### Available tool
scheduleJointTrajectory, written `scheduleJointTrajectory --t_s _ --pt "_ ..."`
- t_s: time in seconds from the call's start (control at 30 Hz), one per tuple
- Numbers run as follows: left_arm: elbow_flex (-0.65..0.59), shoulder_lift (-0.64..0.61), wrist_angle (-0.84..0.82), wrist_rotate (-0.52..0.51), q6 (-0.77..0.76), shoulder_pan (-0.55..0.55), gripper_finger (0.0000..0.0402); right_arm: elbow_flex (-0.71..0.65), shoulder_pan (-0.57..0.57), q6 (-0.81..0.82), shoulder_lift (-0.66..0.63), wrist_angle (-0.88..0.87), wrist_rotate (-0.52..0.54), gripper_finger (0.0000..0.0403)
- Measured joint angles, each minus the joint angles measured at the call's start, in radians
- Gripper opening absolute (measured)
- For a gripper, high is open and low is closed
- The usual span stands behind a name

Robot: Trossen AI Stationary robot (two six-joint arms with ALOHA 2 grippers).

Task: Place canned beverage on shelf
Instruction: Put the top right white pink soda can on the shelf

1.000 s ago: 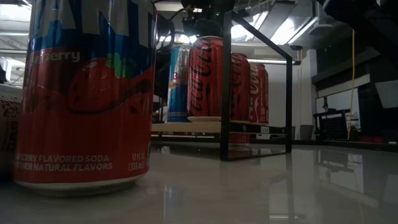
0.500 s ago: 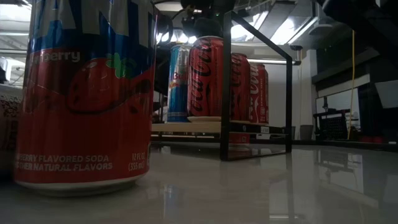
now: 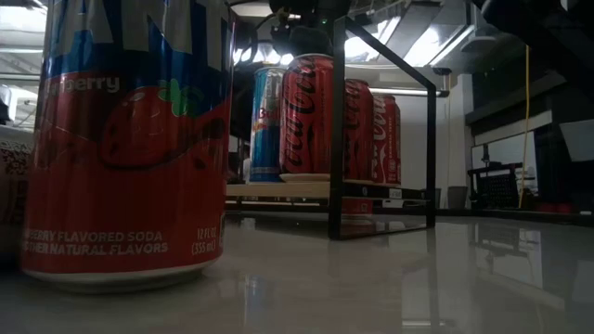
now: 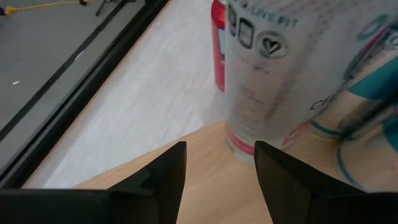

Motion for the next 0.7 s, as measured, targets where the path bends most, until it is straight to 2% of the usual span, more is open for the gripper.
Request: scheduleJointTrajectory --t_s 0.33,0.7 --pt "0.0 0.0 0.091 -0.003 0.0 -0.014 0.0181 0.0 0.0 0.0 0.0 0.0 0.0 0.0347" --pt "0.0 0.0 0.099 -0.086 0.001 -0.011 0.0181 0.0 0.0 0.0 -0.002 -0.027 0.001 0.0347"
